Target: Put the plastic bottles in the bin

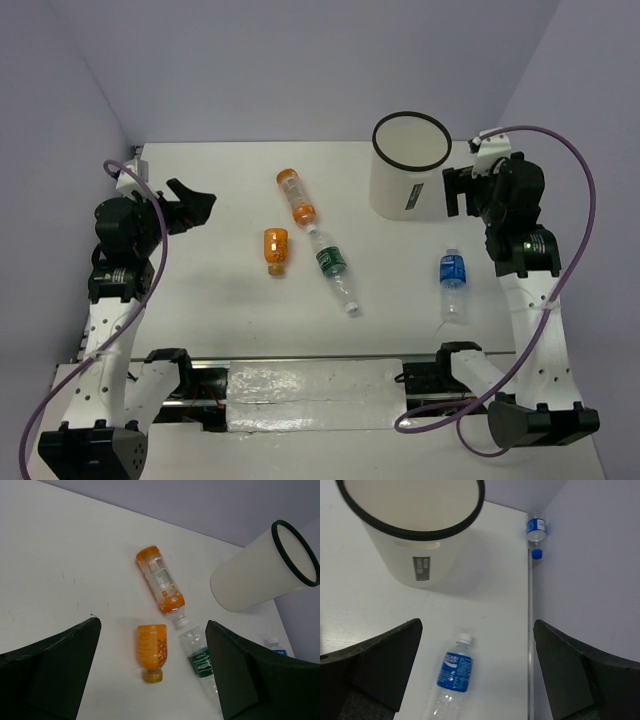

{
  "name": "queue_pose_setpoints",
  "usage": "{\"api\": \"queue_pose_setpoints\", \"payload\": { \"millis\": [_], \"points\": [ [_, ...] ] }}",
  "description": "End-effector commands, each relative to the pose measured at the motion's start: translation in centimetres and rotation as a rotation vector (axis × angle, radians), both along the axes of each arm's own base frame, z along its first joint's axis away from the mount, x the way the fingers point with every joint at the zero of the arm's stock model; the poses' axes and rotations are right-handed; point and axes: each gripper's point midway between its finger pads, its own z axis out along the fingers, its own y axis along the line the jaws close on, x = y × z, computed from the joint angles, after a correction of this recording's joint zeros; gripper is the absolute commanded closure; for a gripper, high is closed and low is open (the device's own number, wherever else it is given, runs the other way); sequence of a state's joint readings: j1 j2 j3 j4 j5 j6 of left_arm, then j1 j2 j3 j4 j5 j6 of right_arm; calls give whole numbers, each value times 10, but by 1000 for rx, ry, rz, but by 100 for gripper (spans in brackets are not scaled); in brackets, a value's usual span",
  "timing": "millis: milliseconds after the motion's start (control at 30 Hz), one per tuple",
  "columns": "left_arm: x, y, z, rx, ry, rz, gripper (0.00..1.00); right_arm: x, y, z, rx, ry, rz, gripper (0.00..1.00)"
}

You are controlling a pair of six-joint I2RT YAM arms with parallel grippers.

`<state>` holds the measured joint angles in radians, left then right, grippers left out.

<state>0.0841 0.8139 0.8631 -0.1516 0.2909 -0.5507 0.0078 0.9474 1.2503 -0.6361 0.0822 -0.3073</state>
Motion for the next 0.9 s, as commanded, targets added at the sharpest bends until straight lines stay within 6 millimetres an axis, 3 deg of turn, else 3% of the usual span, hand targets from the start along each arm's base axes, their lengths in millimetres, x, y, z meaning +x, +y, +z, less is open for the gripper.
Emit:
{"api": "queue_pose_setpoints", "payload": {
  "millis": [0, 100, 133, 167, 200, 300, 333, 367, 433, 467, 500, 533, 567, 600, 633, 700, 800, 867],
  "points": [
    [6, -6, 18, -21, -56, -37, 1, 7, -19, 16, -70, -2, -5, 0],
    [8, -8, 15, -22, -46, -54, 1, 23, -48, 10, 13, 64, -51, 0],
    [8, -9, 13, -20, -44, -56, 0, 28, -57, 22, 29, 51, -63, 0],
    [9, -9, 12, -19, -40, -59, 1, 44, -62, 6, 73, 106, -41, 0],
    [9, -9, 10, -19, -37, -59, 1, 45, -78, 0, 95, 138, -68, 0],
    [11, -9, 7, -17, -31, -61, 1, 73, -91, -9, 119, 202, -36, 0],
    [12, -9, 6, -20, -30, -61, 1, 82, -96, -2, 107, 192, -39, 0],
    [13, -10, 3, -25, -21, -63, 1, 98, -103, -23, 120, 243, -42, 0],
    [16, -11, 1, -33, -15, -68, 1, 118, -123, -29, 89, 241, -99, 0],
    [19, -10, 0, -36, -9, -69, 1, 137, -135, -54, 83, 285, -119, 0],
    [20, -12, 0, -40, -5, -75, 1, 144, -148, -66, 60, 313, -162, 0],
    [21, -11, 0, -39, -1, -75, 0, 156, -156, -61, 39, 300, -180, 0],
    [25, -11, 2, -40, 4, -76, 1, 168, -165, -94, 46, 374, -194, 0],
    [26, -11, 1, -40, 9, -78, 1, 174, -172, -101, 37, 395, -213, 1],
    [28, -11, 1, -37, 19, -80, 0, 188, -177, -112, 33, 410, -219, 1],
    [31, -10, 0, -36, 30, -74, 1, 202, -184, -114, 11, 380, -256, 2],
    [36, -10, -5, -49, 54, -70, 1, 223, -180, -117, -56, 312, -265, 2],
    [38, -10, -7, -60, 60, -69, 1, 236, -163, -124, -136, 334, -233, 2]
  ]
}}
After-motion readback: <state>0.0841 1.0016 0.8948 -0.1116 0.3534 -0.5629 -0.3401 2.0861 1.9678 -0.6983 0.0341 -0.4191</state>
